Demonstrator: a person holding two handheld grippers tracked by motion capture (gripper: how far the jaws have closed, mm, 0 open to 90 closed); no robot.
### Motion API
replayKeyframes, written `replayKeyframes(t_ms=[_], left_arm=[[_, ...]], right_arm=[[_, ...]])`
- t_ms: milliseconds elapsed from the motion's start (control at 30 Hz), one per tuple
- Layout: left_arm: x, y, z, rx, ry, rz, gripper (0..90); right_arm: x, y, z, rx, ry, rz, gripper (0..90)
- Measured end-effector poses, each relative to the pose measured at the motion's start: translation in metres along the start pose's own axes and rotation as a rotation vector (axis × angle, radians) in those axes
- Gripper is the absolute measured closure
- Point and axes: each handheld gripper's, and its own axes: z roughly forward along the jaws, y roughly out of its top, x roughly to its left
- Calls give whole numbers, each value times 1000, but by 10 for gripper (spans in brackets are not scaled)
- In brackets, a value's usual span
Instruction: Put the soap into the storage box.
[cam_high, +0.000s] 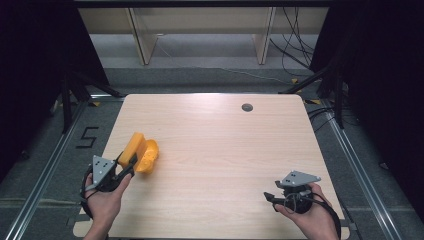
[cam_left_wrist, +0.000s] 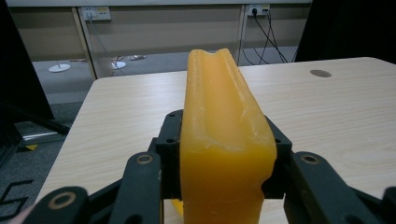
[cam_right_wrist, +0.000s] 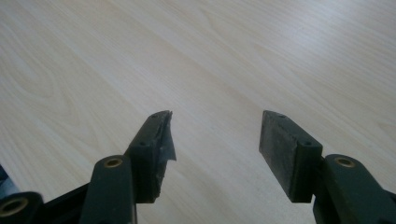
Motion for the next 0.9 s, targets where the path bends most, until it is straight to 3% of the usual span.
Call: replayKeyframes(t_ms=[200, 300, 433, 600, 867, 900], left_arm=[[-2, -1, 11, 9, 17, -11, 606], [-4, -2, 17, 18, 24, -16, 606], [-5, -4, 27, 34, 34, -16, 606], [-5, -4, 32, 37, 35, -17, 606], [-6, -8, 39, 50, 44, -24, 606], [-6, -8, 39, 49, 42, -25, 606]], right_arm=[[1, -2, 2, -5, -1, 17, 442], [-1, -3, 3, 15, 11, -22, 440], [-1, -3, 2, 15, 10, -20, 440], [-1, -3, 3, 12, 6, -1, 440], [-2, -3, 3, 9, 7, -25, 440], [0, -3, 3, 18, 14, -7, 440]])
